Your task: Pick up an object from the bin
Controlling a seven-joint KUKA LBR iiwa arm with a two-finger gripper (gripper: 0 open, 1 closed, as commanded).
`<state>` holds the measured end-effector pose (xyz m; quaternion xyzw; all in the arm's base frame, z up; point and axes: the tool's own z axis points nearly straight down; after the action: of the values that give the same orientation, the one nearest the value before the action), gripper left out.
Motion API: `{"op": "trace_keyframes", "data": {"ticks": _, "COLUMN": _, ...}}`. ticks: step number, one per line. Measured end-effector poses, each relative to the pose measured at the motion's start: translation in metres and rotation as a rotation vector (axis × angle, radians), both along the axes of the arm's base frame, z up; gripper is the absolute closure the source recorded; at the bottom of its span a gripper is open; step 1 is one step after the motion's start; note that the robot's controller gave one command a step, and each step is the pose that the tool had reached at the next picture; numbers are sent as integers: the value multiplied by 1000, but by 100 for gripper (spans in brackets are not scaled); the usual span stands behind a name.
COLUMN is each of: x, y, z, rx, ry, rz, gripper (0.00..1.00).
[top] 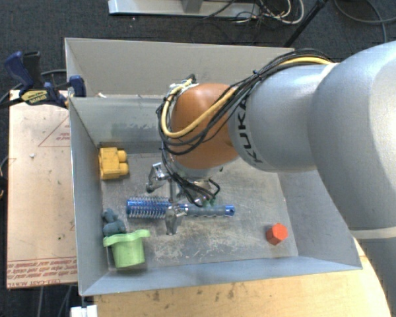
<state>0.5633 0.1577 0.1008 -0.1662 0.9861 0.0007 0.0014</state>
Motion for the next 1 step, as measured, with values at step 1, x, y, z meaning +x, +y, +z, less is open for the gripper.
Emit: {"op": "trace_keyframes", "data": {"ticks": 1, "x": -6, "y": -3, "z": 3, "rx": -1, "ry": 3, "rz": -6, "gripper": 0}}
